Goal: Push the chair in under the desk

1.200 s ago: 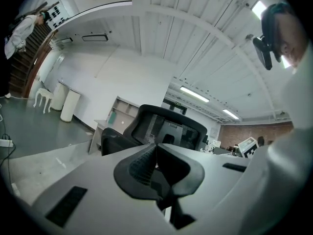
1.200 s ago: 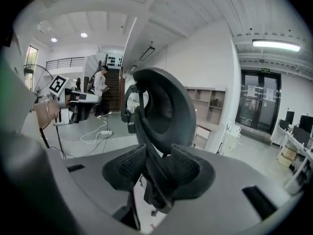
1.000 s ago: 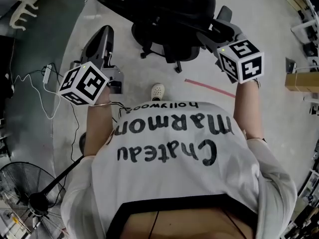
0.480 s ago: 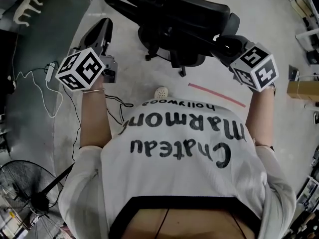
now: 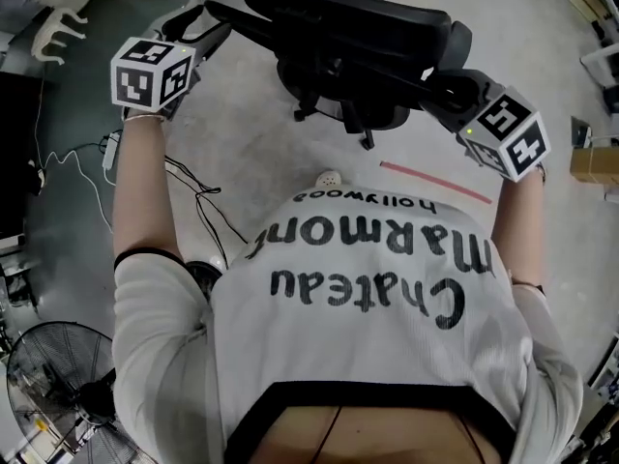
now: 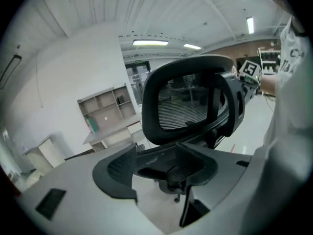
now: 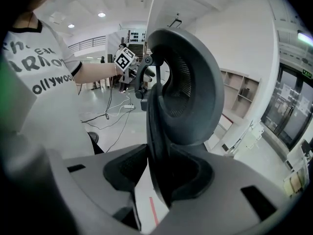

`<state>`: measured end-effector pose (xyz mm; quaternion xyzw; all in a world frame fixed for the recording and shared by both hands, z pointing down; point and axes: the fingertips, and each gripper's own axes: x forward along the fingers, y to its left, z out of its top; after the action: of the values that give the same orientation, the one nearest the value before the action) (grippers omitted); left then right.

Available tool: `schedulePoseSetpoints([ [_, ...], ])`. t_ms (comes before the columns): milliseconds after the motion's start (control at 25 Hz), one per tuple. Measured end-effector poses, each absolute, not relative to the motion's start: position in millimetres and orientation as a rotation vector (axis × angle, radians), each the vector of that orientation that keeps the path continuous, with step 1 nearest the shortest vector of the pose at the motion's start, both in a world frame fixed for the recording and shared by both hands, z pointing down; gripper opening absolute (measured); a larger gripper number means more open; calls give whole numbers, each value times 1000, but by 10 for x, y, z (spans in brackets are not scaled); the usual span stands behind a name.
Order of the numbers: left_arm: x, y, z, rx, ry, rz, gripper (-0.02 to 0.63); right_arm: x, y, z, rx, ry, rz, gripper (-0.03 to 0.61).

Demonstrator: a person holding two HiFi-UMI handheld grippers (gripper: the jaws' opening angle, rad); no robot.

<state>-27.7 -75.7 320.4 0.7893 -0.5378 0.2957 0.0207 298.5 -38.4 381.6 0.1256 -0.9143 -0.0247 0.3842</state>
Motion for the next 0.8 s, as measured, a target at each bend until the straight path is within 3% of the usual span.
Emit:
schedulePoseSetpoints([
  [280, -514, -1067, 3681, 2341, -1351, 1838, 256, 2979, -377, 3850, 298, -2326, -33, 153],
  [640, -477, -1217, 3863, 2294, -1097, 2251, 266, 2960, -415, 3841, 317, -2340, -37, 170],
  [800, -500, -1202, 3888, 2251, -1114, 2231, 261, 2932, -437, 3877, 365, -2304, -79, 187],
])
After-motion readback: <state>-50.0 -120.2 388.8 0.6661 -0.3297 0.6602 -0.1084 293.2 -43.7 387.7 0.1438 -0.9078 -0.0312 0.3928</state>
